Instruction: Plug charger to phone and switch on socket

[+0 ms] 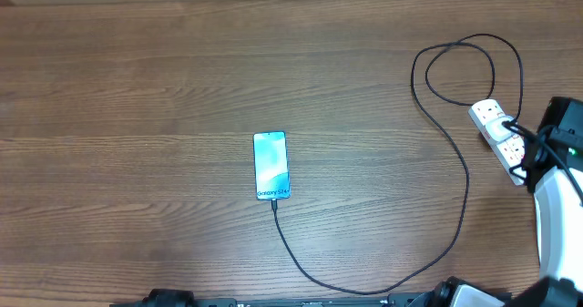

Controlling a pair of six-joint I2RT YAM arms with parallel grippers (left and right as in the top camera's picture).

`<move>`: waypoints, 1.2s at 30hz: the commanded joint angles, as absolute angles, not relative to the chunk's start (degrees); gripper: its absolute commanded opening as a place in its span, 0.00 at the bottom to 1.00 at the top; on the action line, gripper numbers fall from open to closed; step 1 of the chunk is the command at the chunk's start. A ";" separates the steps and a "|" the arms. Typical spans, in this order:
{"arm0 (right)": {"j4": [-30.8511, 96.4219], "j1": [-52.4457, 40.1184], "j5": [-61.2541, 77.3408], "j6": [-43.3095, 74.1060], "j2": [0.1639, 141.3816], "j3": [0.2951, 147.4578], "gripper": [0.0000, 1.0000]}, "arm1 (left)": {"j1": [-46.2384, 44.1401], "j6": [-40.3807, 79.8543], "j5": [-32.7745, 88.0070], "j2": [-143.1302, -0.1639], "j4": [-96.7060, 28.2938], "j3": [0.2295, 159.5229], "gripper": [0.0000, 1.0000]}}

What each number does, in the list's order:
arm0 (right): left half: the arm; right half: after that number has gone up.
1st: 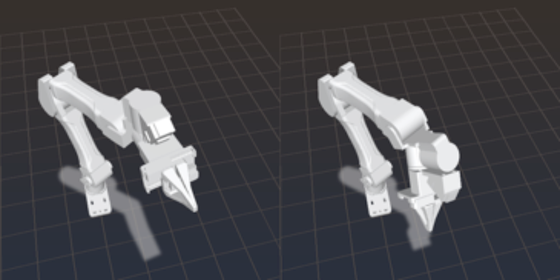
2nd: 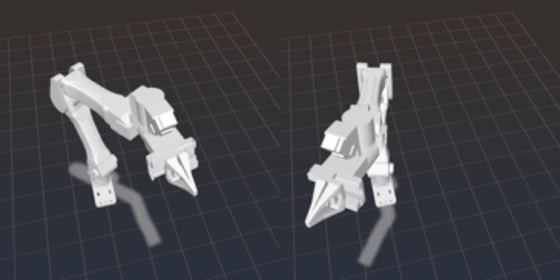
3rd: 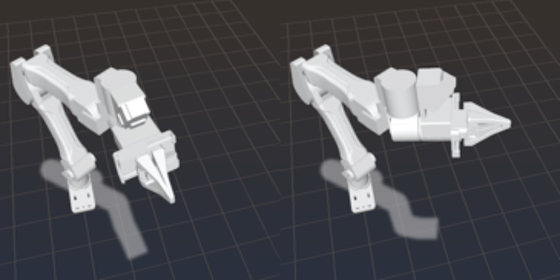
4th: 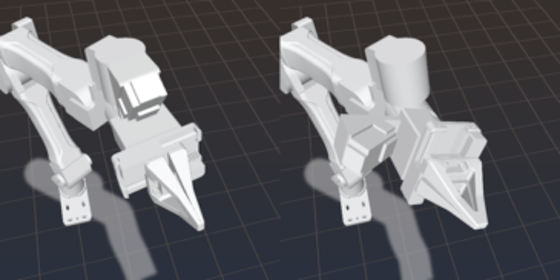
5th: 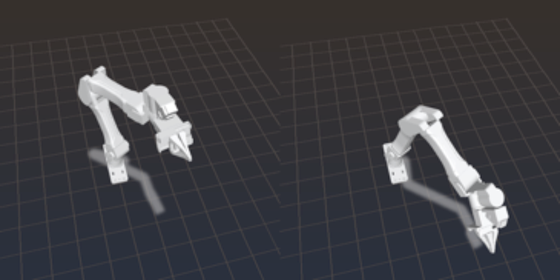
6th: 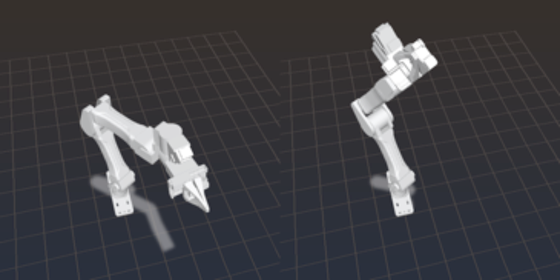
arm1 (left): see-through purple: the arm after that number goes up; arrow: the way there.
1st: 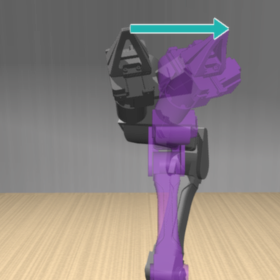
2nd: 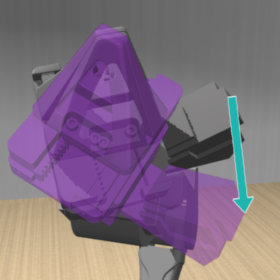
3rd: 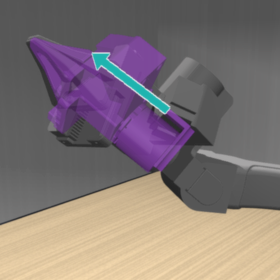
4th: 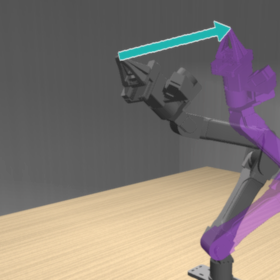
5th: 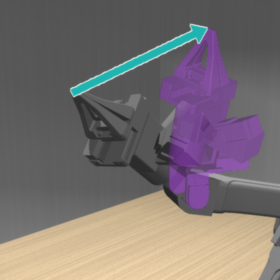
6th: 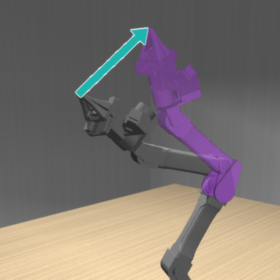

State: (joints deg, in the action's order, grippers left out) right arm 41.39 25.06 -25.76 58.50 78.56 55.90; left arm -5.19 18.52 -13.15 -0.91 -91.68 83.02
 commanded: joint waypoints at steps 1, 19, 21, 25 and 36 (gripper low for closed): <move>35.07 25.15 -26.04 47.35 82.46 56.31 0.04 | -4.78 19.33 -14.09 -0.25 -91.59 83.02 1.00; 15.84 25.15 -16.19 22.39 98.02 56.31 0.04 | -4.78 19.33 -14.09 -0.25 -91.46 83.02 1.00; 15.46 25.15 -16.86 22.00 99.39 56.31 0.04 | -4.78 19.33 -14.09 -0.25 -91.44 83.02 1.00; 13.58 25.15 -16.86 21.96 101.10 56.31 0.04 | -4.78 19.33 -14.09 -0.25 -91.33 83.02 1.00; 11.88 25.15 -12.84 19.59 103.13 56.27 0.04 | -4.78 19.33 -14.11 -0.25 -91.22 83.02 1.00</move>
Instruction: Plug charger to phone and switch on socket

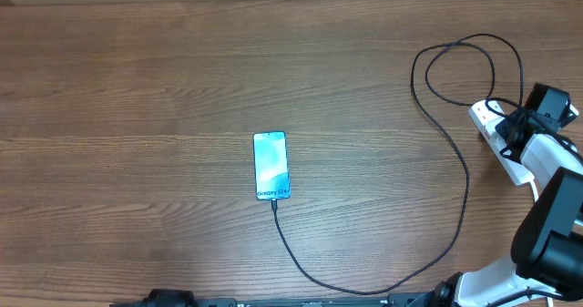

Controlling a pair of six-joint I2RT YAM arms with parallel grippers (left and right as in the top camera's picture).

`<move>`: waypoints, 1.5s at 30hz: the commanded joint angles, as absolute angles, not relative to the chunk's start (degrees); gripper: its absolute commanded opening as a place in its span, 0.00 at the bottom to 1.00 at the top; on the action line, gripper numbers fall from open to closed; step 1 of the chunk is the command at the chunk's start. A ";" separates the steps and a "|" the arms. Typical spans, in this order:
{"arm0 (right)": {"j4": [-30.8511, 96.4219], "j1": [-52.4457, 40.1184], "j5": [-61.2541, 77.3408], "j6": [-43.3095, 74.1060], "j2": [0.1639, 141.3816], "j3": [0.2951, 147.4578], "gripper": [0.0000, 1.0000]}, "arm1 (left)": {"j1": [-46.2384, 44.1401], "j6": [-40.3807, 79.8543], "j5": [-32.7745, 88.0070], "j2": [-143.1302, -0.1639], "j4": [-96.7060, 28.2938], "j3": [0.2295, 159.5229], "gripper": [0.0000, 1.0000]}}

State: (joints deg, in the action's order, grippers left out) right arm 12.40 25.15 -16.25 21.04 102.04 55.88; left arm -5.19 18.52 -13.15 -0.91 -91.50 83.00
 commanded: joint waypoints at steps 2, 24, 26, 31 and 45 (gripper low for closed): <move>12.05 25.15 -11.73 19.59 103.13 56.25 0.04 | -4.78 19.35 -14.09 -0.25 -91.22 83.02 1.00; 13.98 25.15 -6.31 19.62 105.73 56.21 0.04 | -4.78 19.33 -14.09 -0.25 -91.22 83.02 1.00; 14.76 25.15 -6.28 19.62 105.73 56.21 0.04 | -4.78 19.33 -14.09 -0.25 -91.22 83.02 1.00; 16.01 25.15 -5.93 19.62 105.73 56.21 0.04 | -4.78 19.33 -14.09 -0.25 -91.24 83.02 1.00; 17.45 25.15 -4.32 19.64 105.73 56.21 0.04 | -4.78 19.33 -14.09 -0.25 -91.29 83.02 1.00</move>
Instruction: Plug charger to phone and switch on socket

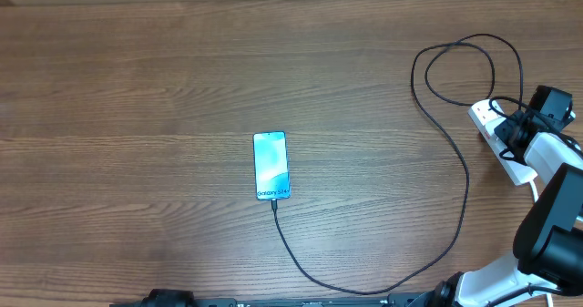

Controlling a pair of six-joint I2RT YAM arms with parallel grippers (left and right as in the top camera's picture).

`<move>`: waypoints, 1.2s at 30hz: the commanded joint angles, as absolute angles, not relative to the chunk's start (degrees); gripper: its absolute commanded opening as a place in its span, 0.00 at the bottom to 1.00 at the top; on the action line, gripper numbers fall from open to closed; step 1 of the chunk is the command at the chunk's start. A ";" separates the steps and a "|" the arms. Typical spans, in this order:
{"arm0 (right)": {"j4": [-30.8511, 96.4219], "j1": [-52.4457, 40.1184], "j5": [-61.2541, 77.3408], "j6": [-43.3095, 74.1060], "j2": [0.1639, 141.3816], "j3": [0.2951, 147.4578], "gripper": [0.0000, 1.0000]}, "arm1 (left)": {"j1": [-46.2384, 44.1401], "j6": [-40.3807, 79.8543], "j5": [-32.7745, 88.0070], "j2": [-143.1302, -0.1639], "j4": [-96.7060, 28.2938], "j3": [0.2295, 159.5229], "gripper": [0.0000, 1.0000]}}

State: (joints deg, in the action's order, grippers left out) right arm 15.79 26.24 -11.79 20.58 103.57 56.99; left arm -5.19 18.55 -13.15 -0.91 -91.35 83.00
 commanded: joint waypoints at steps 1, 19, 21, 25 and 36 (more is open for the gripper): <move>17.47 25.15 -4.32 19.62 105.73 56.21 0.04 | -4.78 19.33 -14.09 -0.25 -91.31 83.02 1.00; 18.59 25.12 -2.39 19.64 105.78 56.21 0.04 | -4.78 19.33 -14.09 -0.25 -91.50 83.02 1.00; 18.68 25.12 -2.42 19.64 105.78 56.21 0.04 | -4.78 19.33 -14.09 -0.25 -91.50 83.02 1.00; 19.53 25.12 -2.42 19.66 105.78 56.21 0.04 | -4.78 19.33 -14.11 -0.25 -91.50 83.02 1.00; 25.45 25.15 -3.95 20.67 105.78 56.21 0.04 | -4.78 19.33 -14.11 -0.25 -91.61 83.02 1.00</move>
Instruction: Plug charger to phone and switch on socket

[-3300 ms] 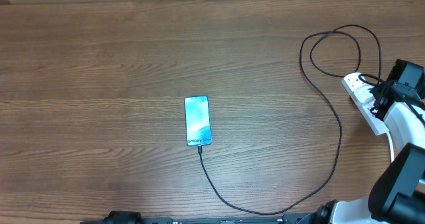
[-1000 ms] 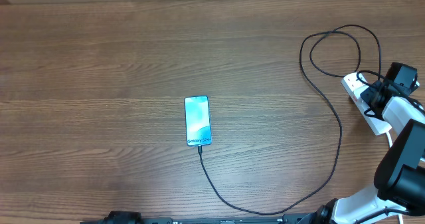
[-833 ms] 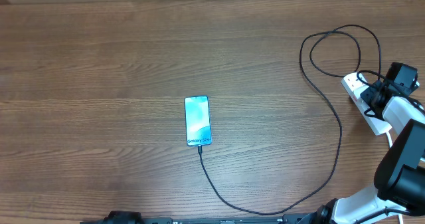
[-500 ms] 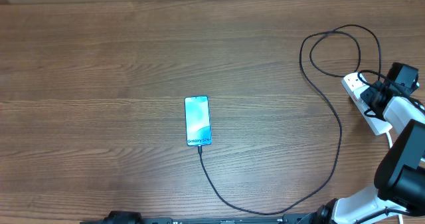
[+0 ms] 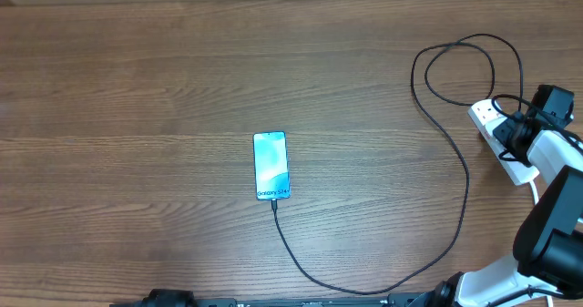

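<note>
The phone [image 5: 271,165] lies flat mid-table with its screen lit blue. The black charger cable [image 5: 364,289] is plugged into its near end, runs right, rises past the middle and loops at the back right. It ends at a plug in the white socket strip [image 5: 487,117] at the right edge. My right gripper [image 5: 512,130] reaches in from the right and sits down on the middle of the strip, hiding the switches there. Its fingers are too small and dark to tell whether they are open or shut. My left gripper is out of view.
The cable's loop [image 5: 465,66] lies behind the strip. The right arm's white links [image 5: 556,207] cover the table's right edge, and both arm bases sit at the front edge [image 5: 310,301].
Almost nothing differs. My right gripper stays on the middle of the socket strip, perhaps a touch lower. Phone and cable lie as before.
At first my right arm stood over the strip's near end, its wrist to the right of it. Then the wrist was farther back, with the fingers pointing left onto the strip's middle, where they have stayed. The phone was lit and plugged in throughout.
</note>
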Controlling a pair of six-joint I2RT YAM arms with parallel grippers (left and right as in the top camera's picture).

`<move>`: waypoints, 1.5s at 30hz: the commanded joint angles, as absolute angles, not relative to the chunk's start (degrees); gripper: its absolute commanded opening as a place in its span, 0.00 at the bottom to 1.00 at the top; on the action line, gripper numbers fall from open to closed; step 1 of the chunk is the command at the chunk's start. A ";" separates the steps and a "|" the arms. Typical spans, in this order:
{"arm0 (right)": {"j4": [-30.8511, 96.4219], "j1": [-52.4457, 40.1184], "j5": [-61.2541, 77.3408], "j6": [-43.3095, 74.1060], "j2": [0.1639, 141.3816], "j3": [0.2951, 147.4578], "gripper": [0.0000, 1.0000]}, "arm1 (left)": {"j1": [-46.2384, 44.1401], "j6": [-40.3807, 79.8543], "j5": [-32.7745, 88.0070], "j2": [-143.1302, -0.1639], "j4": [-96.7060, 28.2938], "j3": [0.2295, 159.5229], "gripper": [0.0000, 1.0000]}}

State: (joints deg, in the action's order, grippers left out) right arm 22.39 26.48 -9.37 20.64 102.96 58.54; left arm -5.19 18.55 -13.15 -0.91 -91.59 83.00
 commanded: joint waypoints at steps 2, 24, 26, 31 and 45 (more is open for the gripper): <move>26.98 25.15 -3.95 21.58 105.78 56.21 0.04 | -4.78 19.33 -14.09 -0.25 -91.72 83.02 1.00; 42.30 23.05 1.30 30.65 102.56 56.23 0.04 | -4.78 19.33 -14.11 -0.25 -93.14 83.02 1.00; 42.37 20.86 1.61 30.63 100.14 56.23 0.04 | -4.78 19.33 -14.11 -0.25 -93.21 83.02 1.00; 42.81 12.40 -0.47 30.26 90.45 56.23 0.04 | -4.78 19.40 -13.47 -0.25 -92.49 83.02 1.00; 51.99 -10.48 -15.40 39.16 50.81 56.23 0.04 | -4.80 19.35 -14.55 -0.25 -79.70 75.13 0.99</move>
